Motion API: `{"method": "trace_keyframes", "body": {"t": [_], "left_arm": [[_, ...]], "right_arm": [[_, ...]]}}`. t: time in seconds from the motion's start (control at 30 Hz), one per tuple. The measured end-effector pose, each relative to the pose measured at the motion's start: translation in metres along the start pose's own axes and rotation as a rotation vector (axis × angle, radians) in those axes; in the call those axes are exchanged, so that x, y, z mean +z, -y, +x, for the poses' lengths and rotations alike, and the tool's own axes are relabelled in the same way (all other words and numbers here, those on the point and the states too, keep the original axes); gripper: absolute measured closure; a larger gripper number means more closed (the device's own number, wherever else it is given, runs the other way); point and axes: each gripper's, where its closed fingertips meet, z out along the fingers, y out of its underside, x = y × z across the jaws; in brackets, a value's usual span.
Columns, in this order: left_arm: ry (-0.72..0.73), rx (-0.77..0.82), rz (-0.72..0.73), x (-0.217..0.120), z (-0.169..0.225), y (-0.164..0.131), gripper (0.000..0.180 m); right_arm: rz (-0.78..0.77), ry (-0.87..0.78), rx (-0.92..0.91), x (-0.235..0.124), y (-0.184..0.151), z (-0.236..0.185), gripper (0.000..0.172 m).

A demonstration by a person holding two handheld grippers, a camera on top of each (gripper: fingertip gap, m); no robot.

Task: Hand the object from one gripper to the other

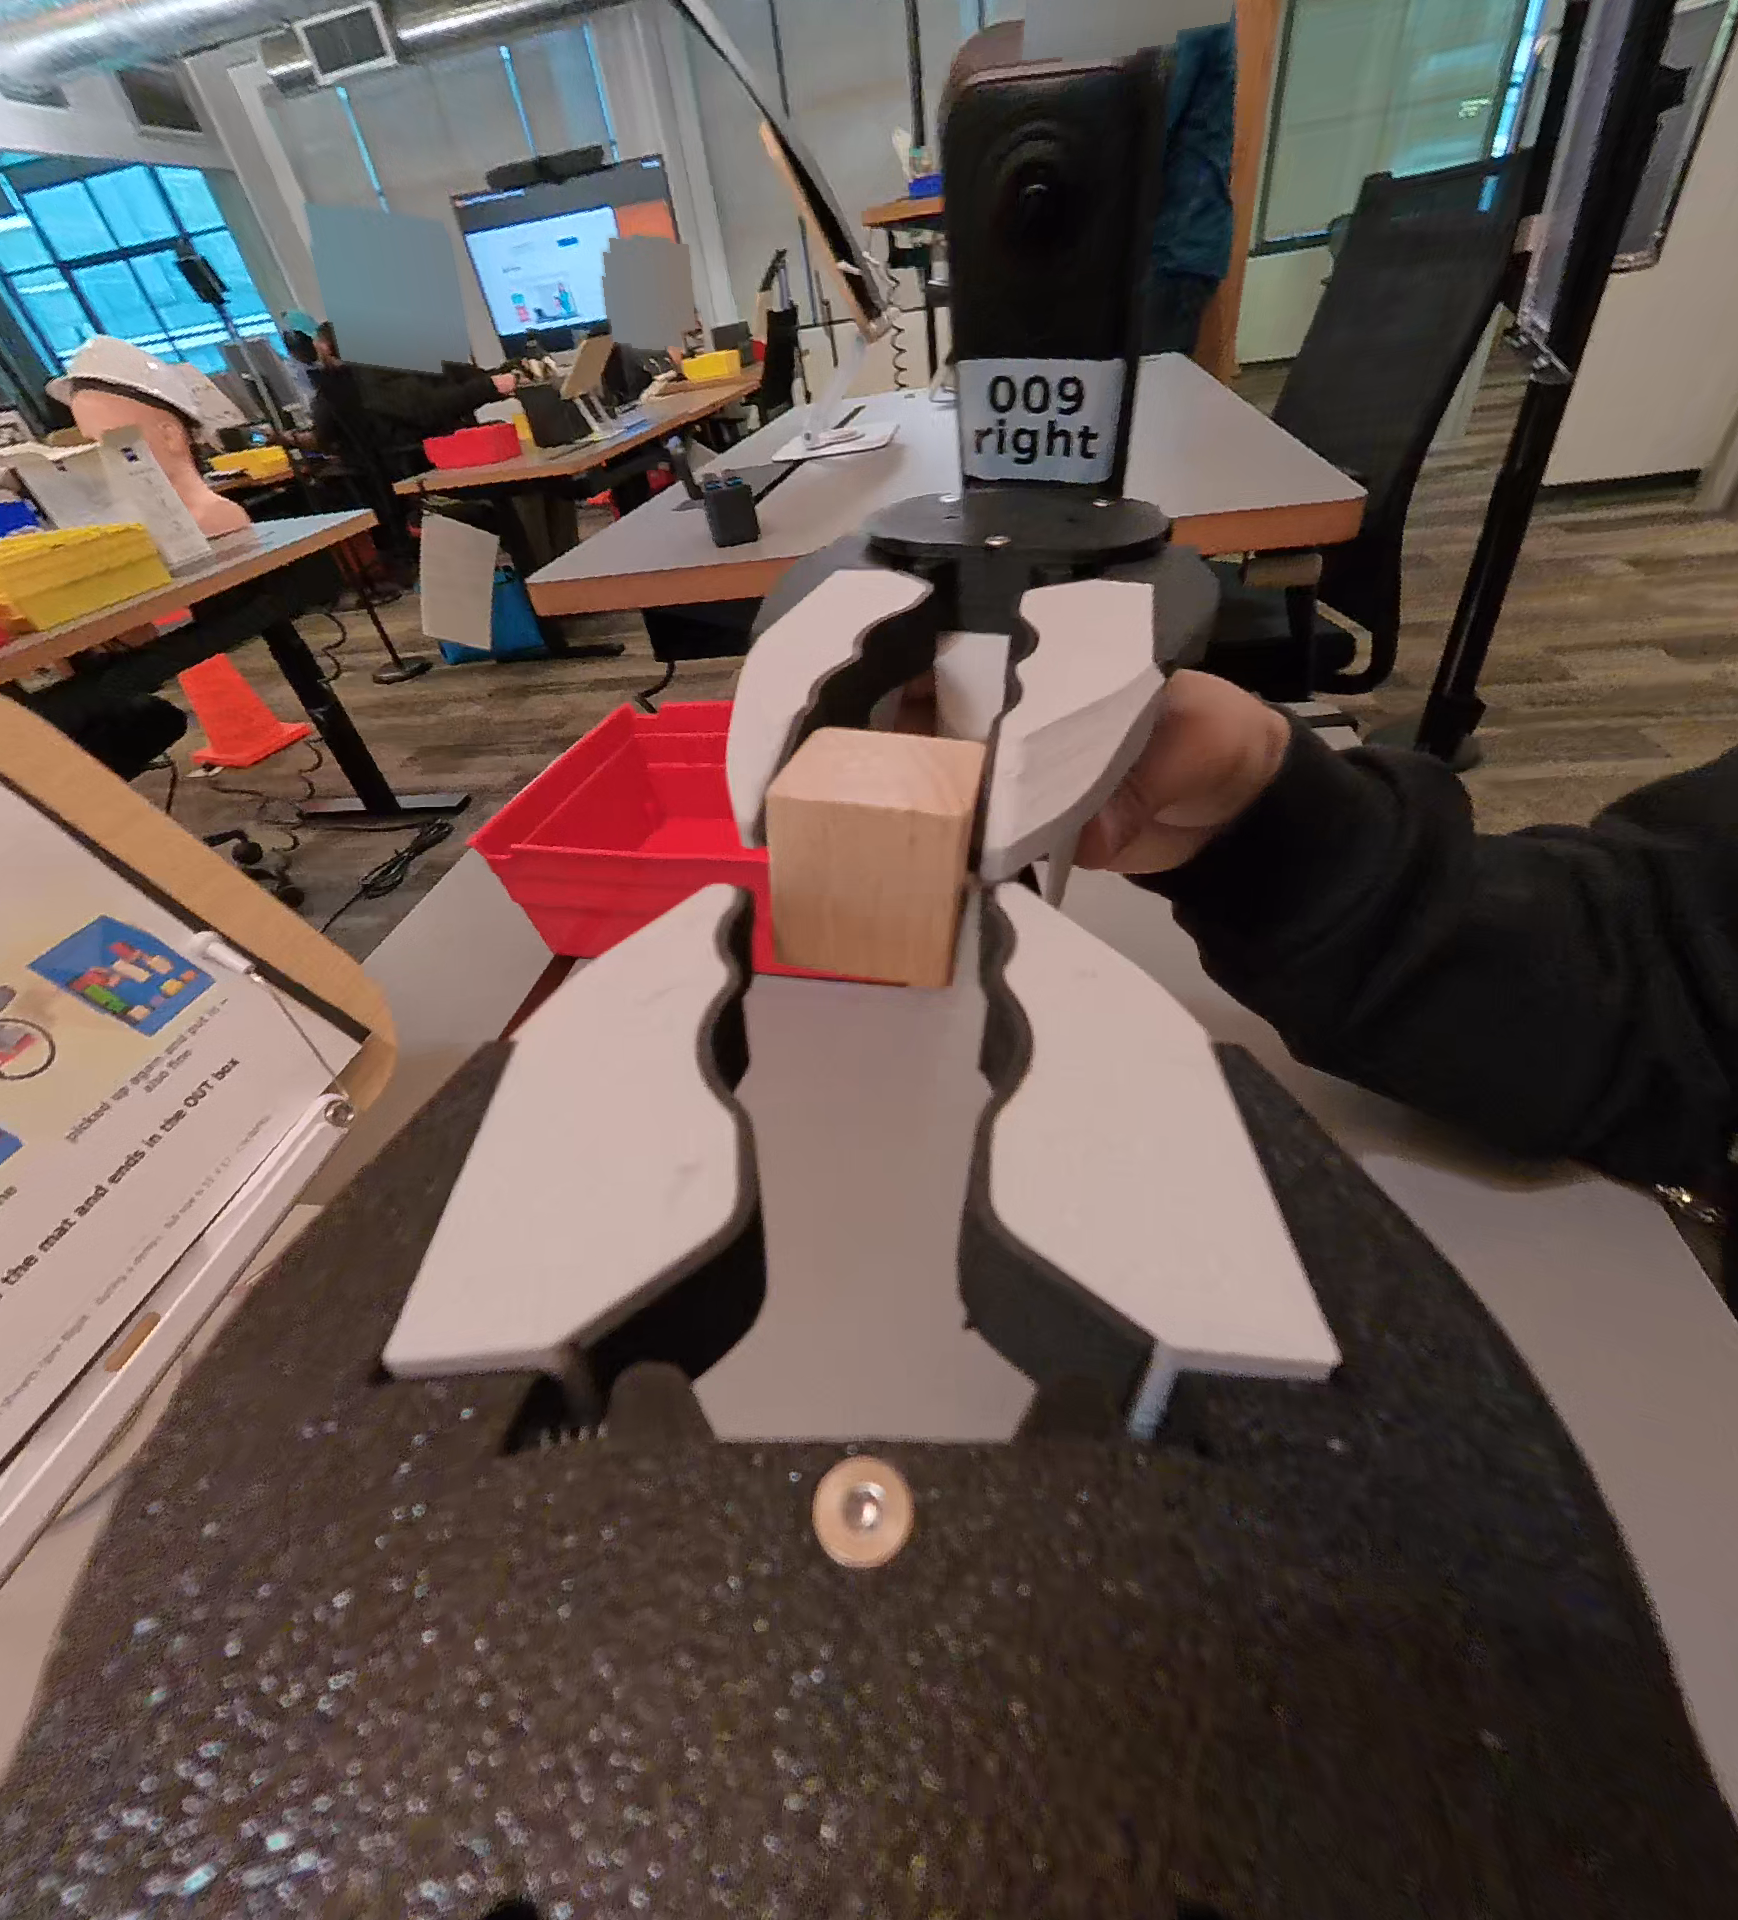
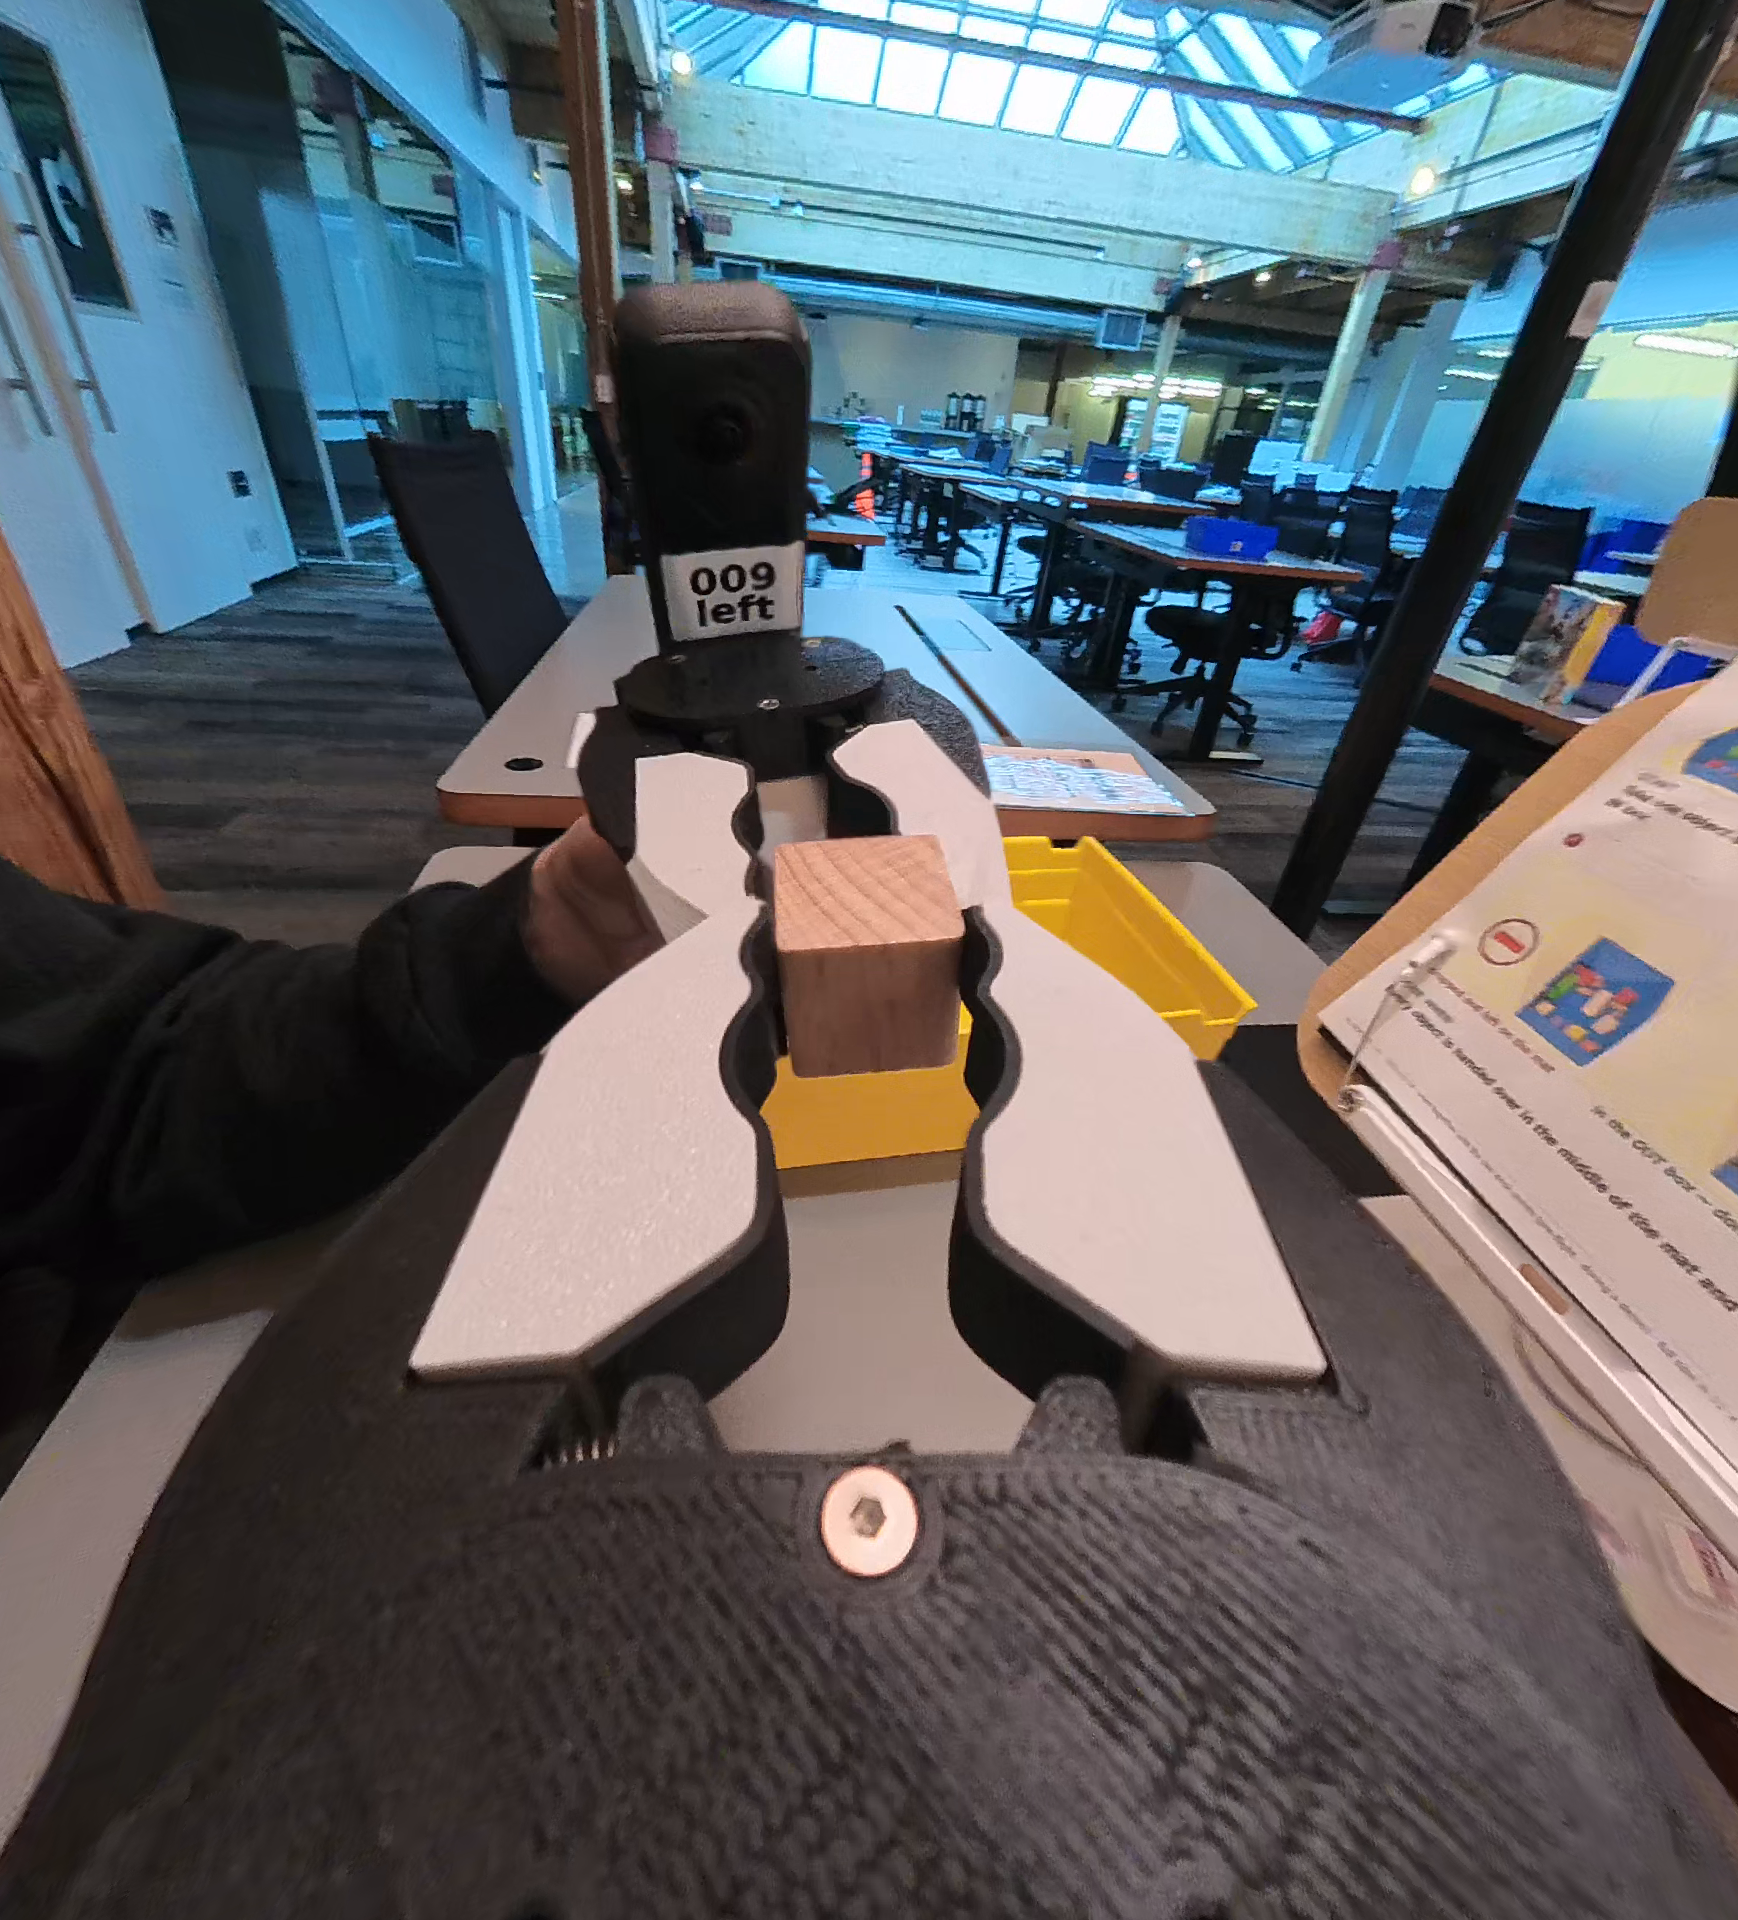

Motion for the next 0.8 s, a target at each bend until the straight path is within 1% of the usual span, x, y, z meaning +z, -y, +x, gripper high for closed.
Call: {"method": "trace_keyframes", "body": {"t": [0.03, 0.07, 0.13, 0.17, 0.23, 0.33, 0.4, 0.43, 0.5, 0.57, 0.63, 0.7, 0.8], "left_arm": [[0.015, -0.009, -0.002, 0.0, -0.003, -0.001, 0.132], [0.031, -0.017, -0.015, 0.0, -0.006, -0.003, 0.128], [0.069, -0.026, -0.058, -0.002, -0.012, -0.01, 0.127], [0.086, -0.024, -0.071, -0.002, -0.014, -0.012, 0.128], [0.103, -0.03, -0.086, -0.004, -0.016, -0.013, 0.129], [0.106, -0.043, -0.102, -0.003, -0.018, -0.017, 0.131], [0.103, -0.059, -0.12, -0.002, -0.019, -0.022, 0.134], [0.1, -0.069, -0.134, 0.0, -0.019, -0.025, 0.135], [0.091, -0.072, -0.154, 0.002, -0.019, -0.03, 0.136], [0.089, -0.067, -0.165, 0.005, -0.019, -0.033, 0.136], [0.082, -0.067, -0.168, 0.008, -0.018, -0.034, 0.136], [0.069, -0.073, -0.174, 0.011, -0.016, -0.037, 0.137], [0.069, -0.08, -0.193, 0.013, -0.017, -0.043, 0.137]], "right_arm": [[-0.005, -0.013, -0.006, -0.002, 0.0, 0.002, 0.137], [-0.01, -0.031, -0.006, -0.006, 0.0, 0.005, 0.137], [-0.012, -0.122, 0.012, -0.023, 0.002, 0.022, 0.137], [-0.042, -0.195, 0.028, -0.037, -0.002, 0.035, 0.137], [-0.134, -0.453, 0.039, -0.082, -0.016, 0.075, 0.137], [-0.296, -0.816, 0.108, -0.171, -0.049, 0.121, 0.137], [-0.347, -0.963, 0.23, -0.223, -0.074, 0.134, 0.138], [-0.345, -1.027, 0.274, -0.244, -0.084, 0.138, 0.137], [-0.334, -1.099, 0.347, -0.274, -0.104, 0.146, 0.138], [-0.328, -1.139, 0.376, -0.29, -0.122, 0.155, 0.138], [-0.341, -1.153, 0.392, -0.295, -0.142, 0.164, 0.138], [-0.353, -1.148, 0.41, -0.292, -0.16, 0.172, 0.138], [-0.422, -1.122, 0.463, -0.282, -0.187, 0.177, 0.138]]}}
